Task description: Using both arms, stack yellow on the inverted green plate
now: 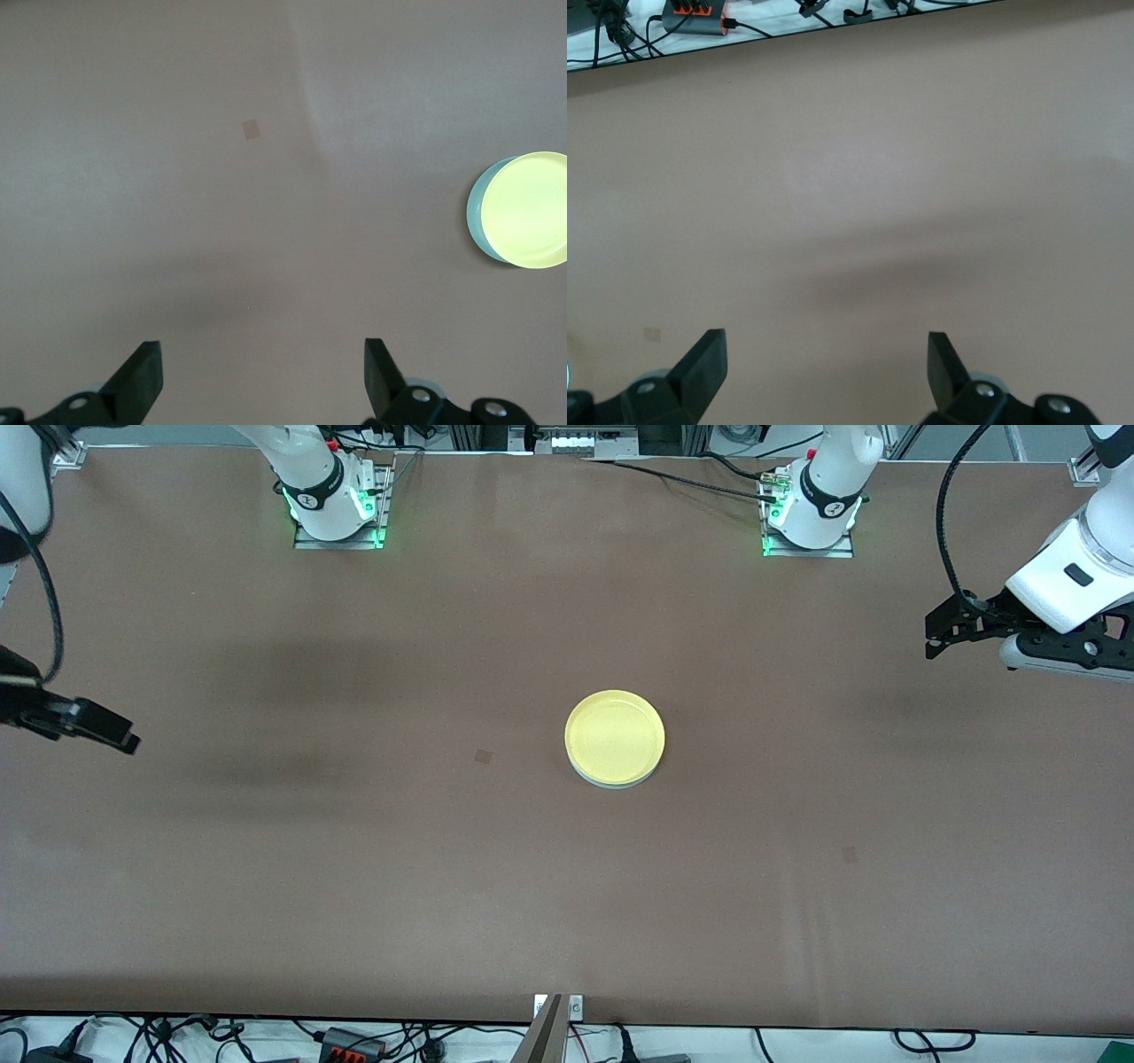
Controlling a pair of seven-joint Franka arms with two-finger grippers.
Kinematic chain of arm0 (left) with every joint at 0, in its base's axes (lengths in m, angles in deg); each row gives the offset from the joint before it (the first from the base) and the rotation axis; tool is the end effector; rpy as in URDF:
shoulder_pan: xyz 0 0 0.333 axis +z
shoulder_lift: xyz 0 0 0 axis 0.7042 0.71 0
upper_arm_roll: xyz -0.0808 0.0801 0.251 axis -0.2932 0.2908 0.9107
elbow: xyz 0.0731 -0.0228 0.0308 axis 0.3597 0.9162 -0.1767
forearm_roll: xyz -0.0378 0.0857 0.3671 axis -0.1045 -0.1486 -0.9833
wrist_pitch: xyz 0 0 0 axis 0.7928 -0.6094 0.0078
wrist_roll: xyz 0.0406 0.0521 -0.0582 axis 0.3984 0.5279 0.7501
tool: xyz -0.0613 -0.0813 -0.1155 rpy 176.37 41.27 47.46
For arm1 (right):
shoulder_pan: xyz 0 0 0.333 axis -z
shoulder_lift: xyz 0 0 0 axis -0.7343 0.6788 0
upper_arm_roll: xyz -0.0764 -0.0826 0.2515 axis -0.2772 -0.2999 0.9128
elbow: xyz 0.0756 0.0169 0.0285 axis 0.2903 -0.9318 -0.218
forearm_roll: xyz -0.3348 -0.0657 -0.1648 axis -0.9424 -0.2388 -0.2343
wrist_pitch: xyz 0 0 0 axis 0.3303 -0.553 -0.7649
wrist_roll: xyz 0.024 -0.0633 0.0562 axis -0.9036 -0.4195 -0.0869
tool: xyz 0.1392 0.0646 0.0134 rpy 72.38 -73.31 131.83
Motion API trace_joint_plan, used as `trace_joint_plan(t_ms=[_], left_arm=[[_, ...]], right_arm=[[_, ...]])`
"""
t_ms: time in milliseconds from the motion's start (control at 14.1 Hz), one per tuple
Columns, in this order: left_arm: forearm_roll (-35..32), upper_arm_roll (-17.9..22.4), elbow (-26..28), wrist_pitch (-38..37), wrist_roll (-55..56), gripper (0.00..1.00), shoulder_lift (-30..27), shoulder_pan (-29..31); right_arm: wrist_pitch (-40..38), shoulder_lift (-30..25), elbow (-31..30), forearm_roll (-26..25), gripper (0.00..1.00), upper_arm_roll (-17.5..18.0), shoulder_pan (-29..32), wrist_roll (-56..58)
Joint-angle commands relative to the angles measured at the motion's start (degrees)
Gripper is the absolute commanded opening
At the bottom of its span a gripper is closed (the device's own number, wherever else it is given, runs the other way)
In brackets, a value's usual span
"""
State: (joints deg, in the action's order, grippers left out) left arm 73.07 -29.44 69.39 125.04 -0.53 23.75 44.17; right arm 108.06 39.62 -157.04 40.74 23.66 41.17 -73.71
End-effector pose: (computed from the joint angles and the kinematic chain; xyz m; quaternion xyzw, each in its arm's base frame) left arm 0.5416 -0.0421 0.5162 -0.9970 0.0763 -0.0053 0.0091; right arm 0.6229 -0.0118 0.5187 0.9953 -0.0850 0.0461 0.0020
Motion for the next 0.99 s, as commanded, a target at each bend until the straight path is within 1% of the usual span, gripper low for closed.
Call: trace_joint_plan(t_ms=[0, 71, 425, 566, 708, 849, 920], left_arm=[[-1.2, -0.3, -0.9, -1.0, -1.1, 1.00, 0.0, 0.2], [-1.2, -0.3, -0.9, -1.0, -1.3, 1.00, 0.0, 0.3], [-1.2, -0.3, -0.9, -1.1, -0.8, 1.00, -0.1, 0.1], [-1.2, -0.3, -0.9, -1.1, -0.7, 1.00, -0.1, 0.1], [-1.2, -0.4, -0.9, -1.0, -0.7, 1.00, 0.0, -0.2], [-1.2, -0.4, -0.9, -1.1, -0.7, 1.00, -0.1, -0.1], [-1.2, -0.3, -0.9, -1.1, -0.7, 1.00, -0.1, 0.0]], right_arm=[[0.3, -5.0, -5.7, -0.8, 1.00, 4.3, 6.8, 5.8], [0.1, -5.4, -5.8, -0.8, 1.00, 5.1, 7.7, 6.6], [-1.1, -6.1, -5.7, -0.9, 1.00, 5.3, 7.8, 7.9], [-3.4, -5.8, -5.2, -1.2, 1.00, 5.3, 7.8, 9.4], [-4.3, -6.0, -6.3, -1.4, 1.00, 5.3, 7.7, 10.0], [-3.9, -8.2, -9.6, -2.3, 1.00, 5.5, 7.1, 9.9], [-2.7, -10.5, -13.1, -3.3, 1.00, 5.5, 6.4, 9.7]])
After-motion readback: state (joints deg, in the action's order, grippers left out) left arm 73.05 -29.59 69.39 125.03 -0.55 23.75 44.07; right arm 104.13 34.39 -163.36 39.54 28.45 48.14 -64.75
